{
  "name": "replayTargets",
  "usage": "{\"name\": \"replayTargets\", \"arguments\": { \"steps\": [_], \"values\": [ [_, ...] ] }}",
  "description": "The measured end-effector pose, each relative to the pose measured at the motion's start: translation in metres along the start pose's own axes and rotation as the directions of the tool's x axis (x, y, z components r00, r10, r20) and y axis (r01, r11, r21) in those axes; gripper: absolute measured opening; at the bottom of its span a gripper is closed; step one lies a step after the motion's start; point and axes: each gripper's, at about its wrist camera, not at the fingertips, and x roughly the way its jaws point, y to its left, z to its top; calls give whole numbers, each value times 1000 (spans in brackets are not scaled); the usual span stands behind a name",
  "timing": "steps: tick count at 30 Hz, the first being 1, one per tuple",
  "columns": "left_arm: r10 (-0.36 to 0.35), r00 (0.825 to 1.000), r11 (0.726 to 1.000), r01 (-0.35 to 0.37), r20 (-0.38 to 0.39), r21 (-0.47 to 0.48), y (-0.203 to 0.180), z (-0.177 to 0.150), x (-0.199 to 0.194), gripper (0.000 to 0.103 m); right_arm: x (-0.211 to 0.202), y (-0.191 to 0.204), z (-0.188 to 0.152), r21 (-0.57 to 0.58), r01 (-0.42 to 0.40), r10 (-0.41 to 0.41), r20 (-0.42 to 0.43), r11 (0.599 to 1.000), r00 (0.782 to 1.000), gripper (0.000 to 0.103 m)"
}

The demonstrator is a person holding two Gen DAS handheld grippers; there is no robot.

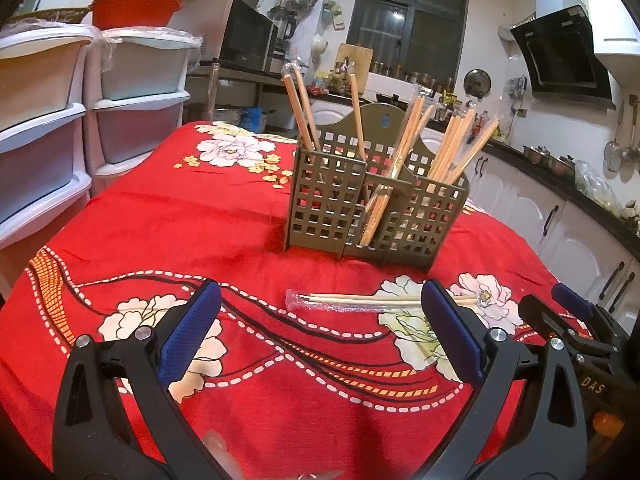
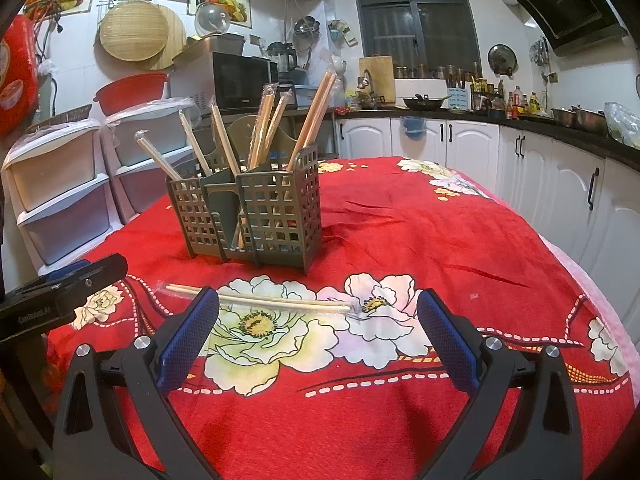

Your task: Organize utensils

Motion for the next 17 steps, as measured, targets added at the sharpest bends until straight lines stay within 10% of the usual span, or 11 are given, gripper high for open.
{"name": "replayTargets", "arguments": {
  "steps": [12, 17],
  "values": [
    [5, 1000, 999, -5, -7, -33, 13, 14, -18, 92, -5, -7, 12, 18, 17, -17, 1, 1000, 1000, 96],
    [193, 975, 979, -198, -107, -41, 69, 39, -2, 92, 2, -58, 41, 84, 170, -164, -72, 982, 984, 96]
  ]
}}
